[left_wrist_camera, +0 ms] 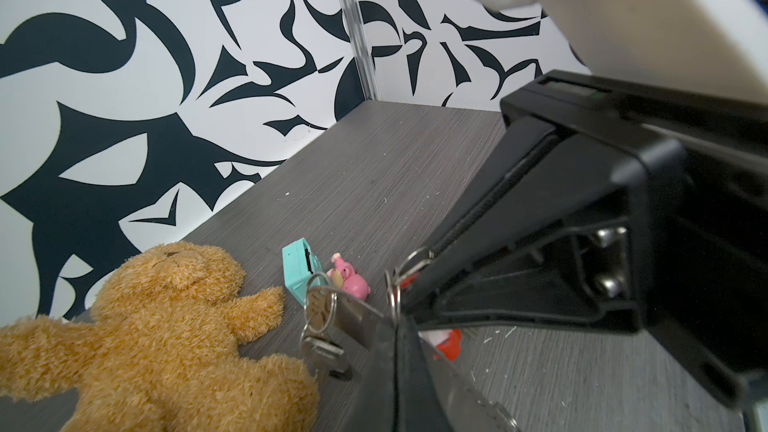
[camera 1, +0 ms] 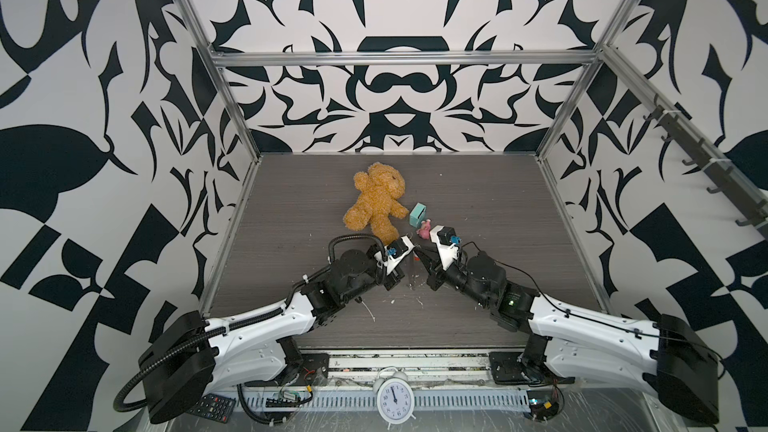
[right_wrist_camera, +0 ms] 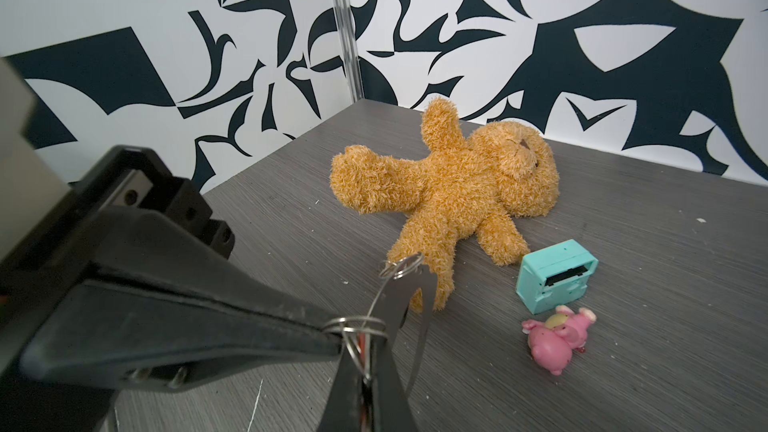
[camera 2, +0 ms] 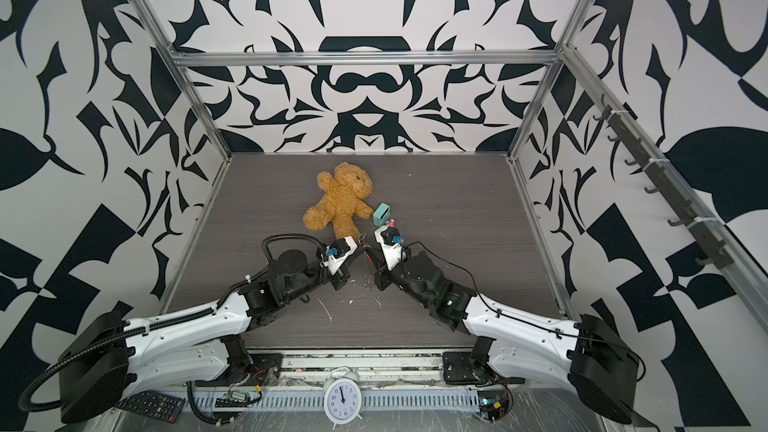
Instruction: Put the keys on the keyring
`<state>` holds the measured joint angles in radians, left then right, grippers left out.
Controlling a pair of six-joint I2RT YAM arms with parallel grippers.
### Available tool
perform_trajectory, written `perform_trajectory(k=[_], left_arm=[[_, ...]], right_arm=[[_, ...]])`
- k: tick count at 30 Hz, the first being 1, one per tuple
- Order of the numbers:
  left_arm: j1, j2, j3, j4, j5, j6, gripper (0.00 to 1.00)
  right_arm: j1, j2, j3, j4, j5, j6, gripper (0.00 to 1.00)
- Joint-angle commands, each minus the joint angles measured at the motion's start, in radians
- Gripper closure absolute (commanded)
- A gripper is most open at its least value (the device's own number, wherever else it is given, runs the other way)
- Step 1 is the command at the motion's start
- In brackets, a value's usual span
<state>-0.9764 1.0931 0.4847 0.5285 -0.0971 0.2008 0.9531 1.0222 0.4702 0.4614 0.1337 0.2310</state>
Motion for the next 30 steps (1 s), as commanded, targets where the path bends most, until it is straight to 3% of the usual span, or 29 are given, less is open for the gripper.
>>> perform_trajectory(k=[1,8,13,24,30], left_arm=[[0.012,-0.025,-0.018,0.037,-0.047,-0.014,1.0],[0.056,-0.03,-0.04,0.06,-0.076,-0.051,1.0],[0.123,-0.041,-0.058,0.064,-0.03,-0.1,1.0],[0.125,-0.034,-0.057,0.091,0.07,-0.09,1.0],[0.125,-0.033,-0.053,0.092,0.071,-0.1,1.0]], right_arm=[[-0.037,0.003,0.018,-0.003,0.086,0.033,1.0],[-0.045,0.012,0.041,-0.078,0.144,0.053,1.0],[-0.047,0.009,0.039,-0.076,0.132,0.049,1.0],[-0.045,-0.006,0.052,-0.075,0.069,-0.004,1.0],[-0.046,-0.02,0.056,-0.086,0.069,-0.025,1.0]])
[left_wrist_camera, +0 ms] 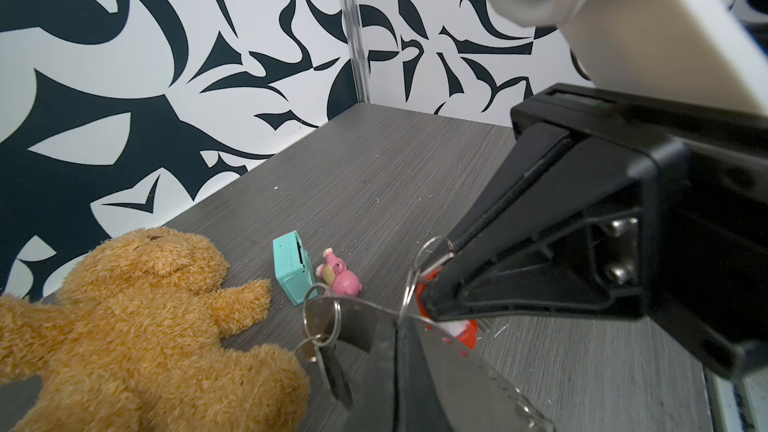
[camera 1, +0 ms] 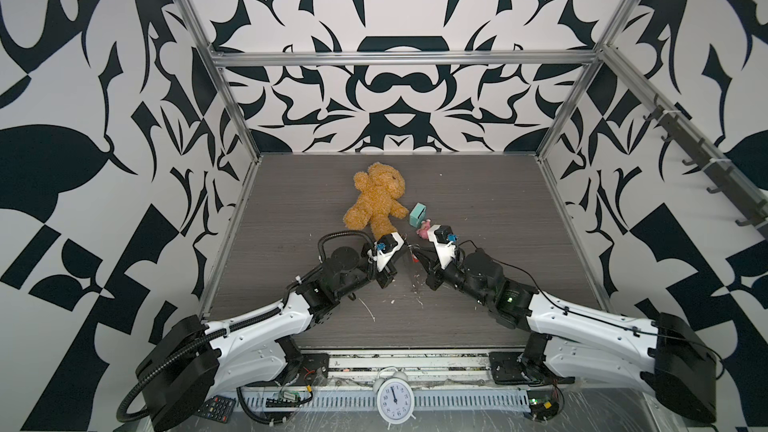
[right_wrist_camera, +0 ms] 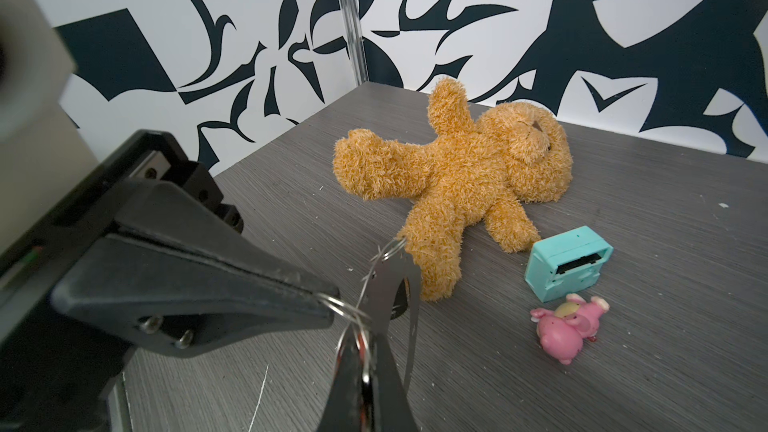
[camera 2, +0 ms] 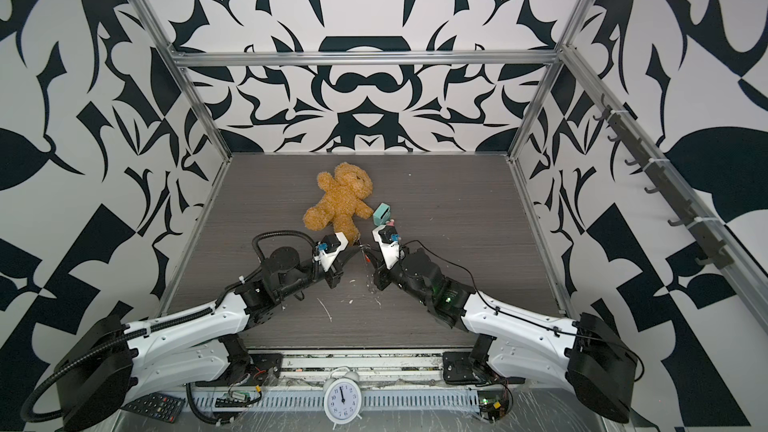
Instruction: Put the keys on the keyring
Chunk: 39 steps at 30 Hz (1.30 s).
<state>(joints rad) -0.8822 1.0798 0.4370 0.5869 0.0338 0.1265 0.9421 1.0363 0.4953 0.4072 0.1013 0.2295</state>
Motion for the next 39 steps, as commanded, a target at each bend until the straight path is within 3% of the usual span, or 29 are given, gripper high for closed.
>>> perform_trajectory(k=[1,6,14,22,31,39], left_arm=[[0.031,-0.02,-0.007,0.033,-0.061,-0.027,1.0],[0.031,-0.026,-0.008,0.036,-0.06,-0.034,0.99],[0.031,-0.032,0.005,0.028,0.021,-0.036,0.88],[0.029,-0.032,0.007,0.033,0.065,-0.036,0.86],[0.025,-0.016,0.02,0.039,0.153,-0.029,0.79],[-0.026,-0.02,0.046,-0.009,0.078,0.007,0.77]], right_arm=[[-0.034,-0.037,0.032,-0.033,0.102,-0.027,1.0],[-0.021,-0.049,0.04,-0.046,0.102,-0.051,1.0],[0.024,-0.06,0.064,-0.077,0.131,-0.104,1.0],[0.082,-0.062,0.18,-0.269,0.241,-0.138,1.0],[0.092,-0.063,0.201,-0.302,0.258,-0.142,1.0],[0.125,-0.04,0.212,-0.303,0.291,-0.168,1.0]])
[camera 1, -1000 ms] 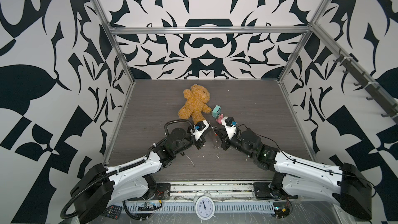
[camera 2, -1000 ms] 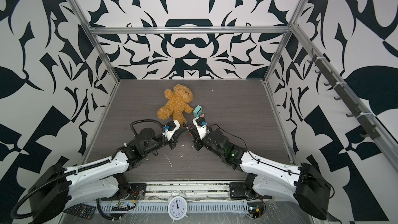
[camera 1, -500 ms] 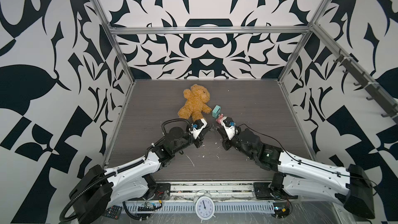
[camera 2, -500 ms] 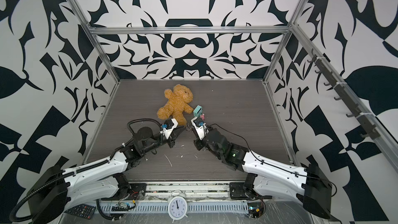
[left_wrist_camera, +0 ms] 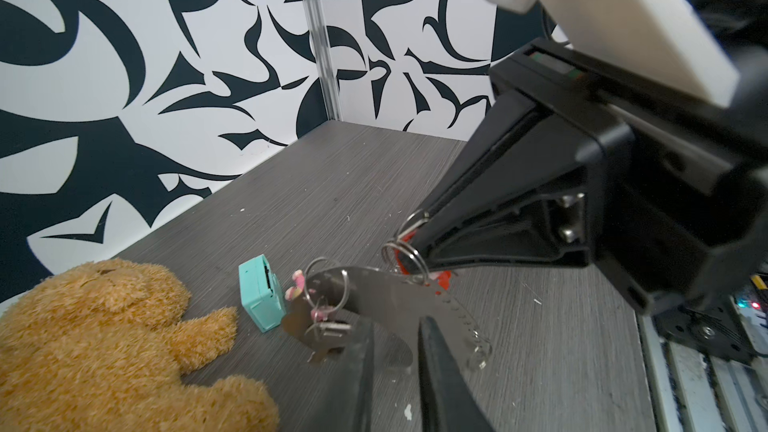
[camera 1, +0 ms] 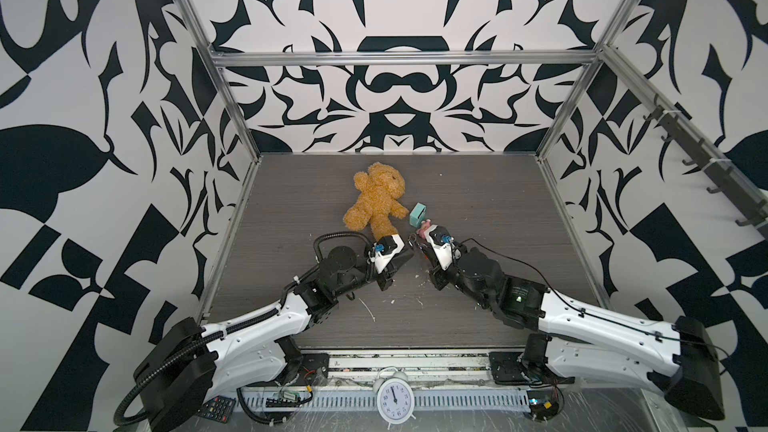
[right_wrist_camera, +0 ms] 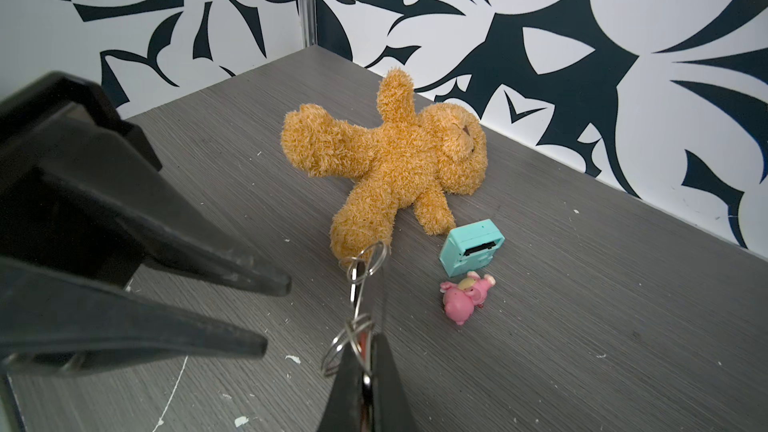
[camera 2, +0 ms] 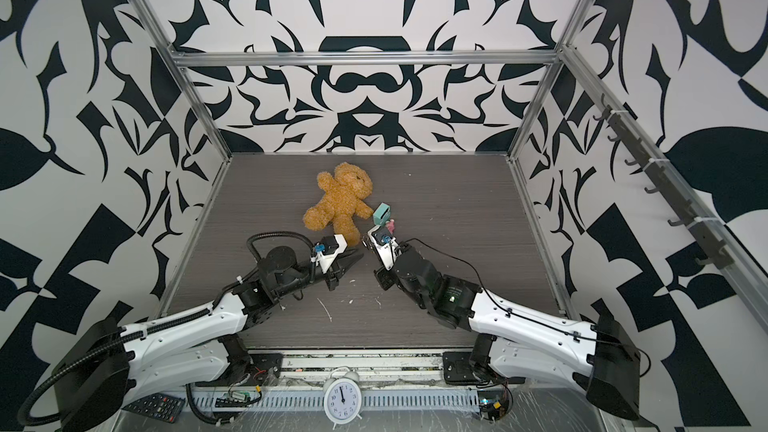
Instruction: Put the keys on the keyring
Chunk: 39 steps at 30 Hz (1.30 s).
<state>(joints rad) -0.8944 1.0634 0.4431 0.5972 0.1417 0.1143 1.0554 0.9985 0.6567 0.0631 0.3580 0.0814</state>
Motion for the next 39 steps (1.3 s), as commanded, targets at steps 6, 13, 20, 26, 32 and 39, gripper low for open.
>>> perform_trajectory(k=[6,13,20,26,32,39], left_arm=[[-0.055,0.029,0.075,-0.059,-0.091,0.044,0.73],[-0.061,0.058,0.1,-0.096,-0.179,0.036,0.7],[-0.061,0.065,0.101,-0.1,-0.197,0.036,0.68],[-0.061,0.06,0.088,-0.081,-0.194,0.043,0.67],[-0.061,0.042,0.069,-0.055,-0.182,0.052,0.76],[-0.061,0.037,0.06,-0.045,-0.173,0.068,0.92]], right_arm=[[0.042,0.021,0.057,0.053,0.051,-0.052,1.0],[0.069,0.038,0.058,0.067,0.068,-0.077,1.0],[0.08,0.043,0.052,0.084,0.049,-0.093,1.0],[0.089,0.058,0.053,0.095,0.031,-0.104,1.0],[0.091,0.072,0.058,0.095,0.035,-0.108,1.0],[0.093,0.074,0.058,0.097,0.031,-0.11,1.0]])
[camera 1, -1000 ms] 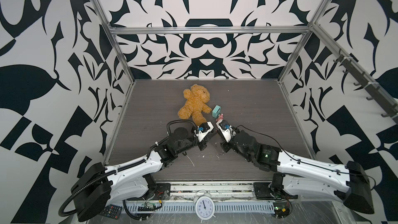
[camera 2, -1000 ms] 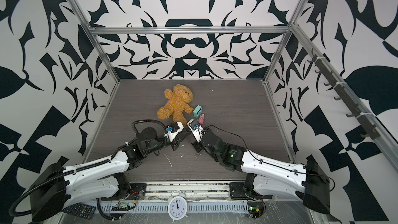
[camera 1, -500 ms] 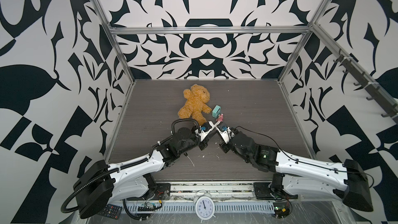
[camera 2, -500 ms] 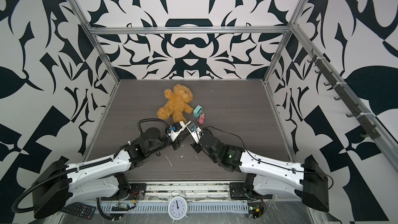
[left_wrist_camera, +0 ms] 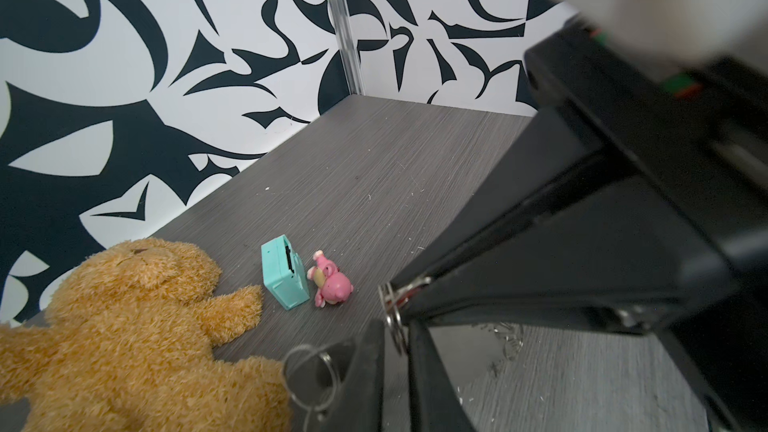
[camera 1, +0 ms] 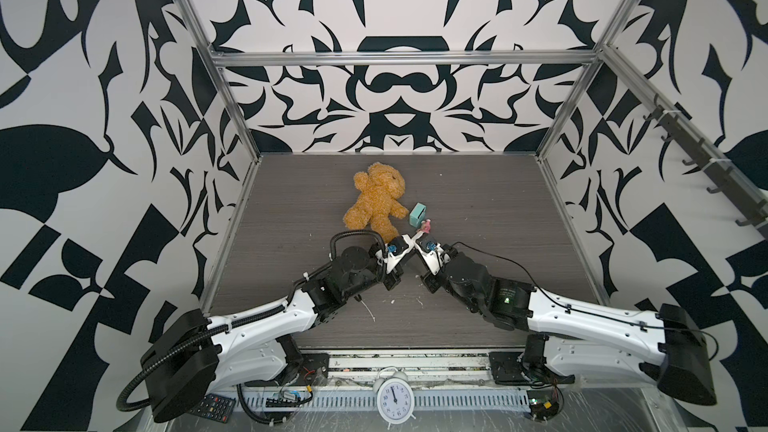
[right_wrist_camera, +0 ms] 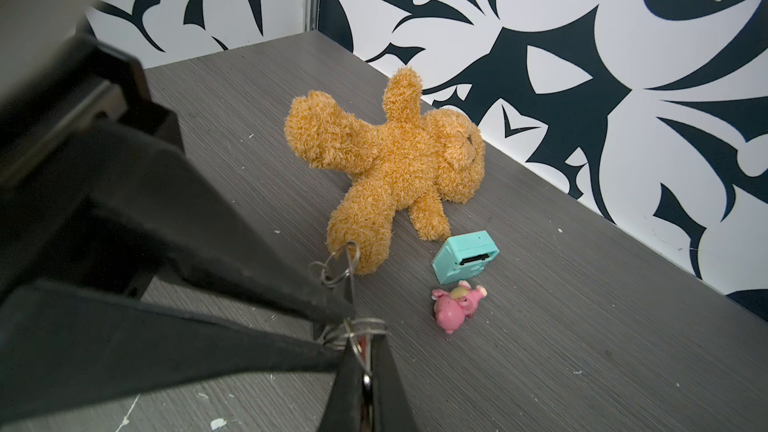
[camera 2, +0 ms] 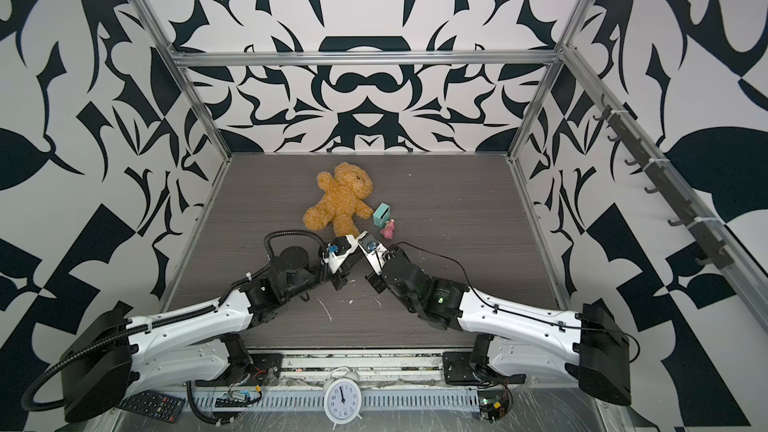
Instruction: Put the keys on the keyring
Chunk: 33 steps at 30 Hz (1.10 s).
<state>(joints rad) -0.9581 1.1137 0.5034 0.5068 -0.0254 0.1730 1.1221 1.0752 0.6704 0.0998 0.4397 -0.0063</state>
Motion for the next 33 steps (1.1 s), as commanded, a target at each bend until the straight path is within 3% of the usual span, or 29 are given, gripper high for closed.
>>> perform_trajectory(k=[1,19,27,33], left_arm=[[0.002,-0.014,-0.002,0.046,-0.005,0.011,0.97],[0.002,-0.035,-0.028,0.073,-0.018,0.016,1.0],[0.002,-0.037,-0.035,0.084,-0.018,0.014,1.0],[0.002,-0.043,-0.039,0.088,-0.017,0.018,1.0]], right_arm=[[0.027,-0.002,0.044,0.061,-0.051,-0.022,1.0],[-0.011,-0.038,-0.011,0.124,-0.001,0.034,1.0],[-0.199,-0.066,-0.054,0.115,-0.178,0.215,1.0],[-0.212,-0.057,-0.054,0.128,-0.229,0.223,1.0]])
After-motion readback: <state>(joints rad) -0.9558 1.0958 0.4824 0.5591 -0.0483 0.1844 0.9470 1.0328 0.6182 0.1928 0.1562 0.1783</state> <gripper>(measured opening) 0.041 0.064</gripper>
